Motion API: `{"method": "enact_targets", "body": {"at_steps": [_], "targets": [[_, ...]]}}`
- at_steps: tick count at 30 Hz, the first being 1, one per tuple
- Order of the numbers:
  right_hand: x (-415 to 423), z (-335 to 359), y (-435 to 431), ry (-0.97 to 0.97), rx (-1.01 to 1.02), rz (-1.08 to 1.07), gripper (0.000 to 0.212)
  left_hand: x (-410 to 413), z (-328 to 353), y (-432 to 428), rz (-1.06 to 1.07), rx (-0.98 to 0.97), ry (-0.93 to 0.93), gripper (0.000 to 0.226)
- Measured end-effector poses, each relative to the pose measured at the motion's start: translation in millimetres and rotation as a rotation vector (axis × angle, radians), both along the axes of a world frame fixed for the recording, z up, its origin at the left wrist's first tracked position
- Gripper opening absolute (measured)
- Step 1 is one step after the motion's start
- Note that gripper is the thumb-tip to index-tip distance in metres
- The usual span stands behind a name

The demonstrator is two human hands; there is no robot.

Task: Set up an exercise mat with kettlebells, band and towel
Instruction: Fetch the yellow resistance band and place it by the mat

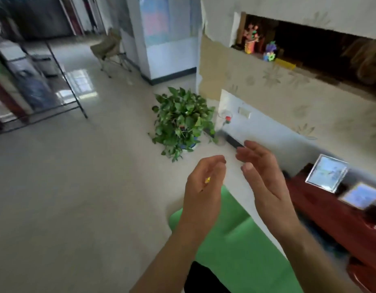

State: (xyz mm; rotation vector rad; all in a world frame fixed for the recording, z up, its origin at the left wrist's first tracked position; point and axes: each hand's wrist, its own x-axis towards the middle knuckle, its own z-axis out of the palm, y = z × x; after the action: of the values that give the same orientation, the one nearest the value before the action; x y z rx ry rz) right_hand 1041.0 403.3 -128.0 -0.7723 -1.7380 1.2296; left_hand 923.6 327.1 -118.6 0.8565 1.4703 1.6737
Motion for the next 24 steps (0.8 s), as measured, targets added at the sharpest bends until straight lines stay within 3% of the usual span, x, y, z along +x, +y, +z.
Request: {"method": "enact_targets", "body": {"at_steps": [9,15,24], "targets": [[-174,-23,85,0.096,-0.163,0.12,0.048,-179,-25,57,0.208,-0.06,0.062,0.036],[-248,-10,156,0.153,-0.209,0.013,0.039,-268,-4,123,0.124,-0.069,0.071,0.035],[-326,4,232,0.183,-0.218,-0.125,0.051,-371,5,208,0.0,-0.02,0.044,0.042]]}}
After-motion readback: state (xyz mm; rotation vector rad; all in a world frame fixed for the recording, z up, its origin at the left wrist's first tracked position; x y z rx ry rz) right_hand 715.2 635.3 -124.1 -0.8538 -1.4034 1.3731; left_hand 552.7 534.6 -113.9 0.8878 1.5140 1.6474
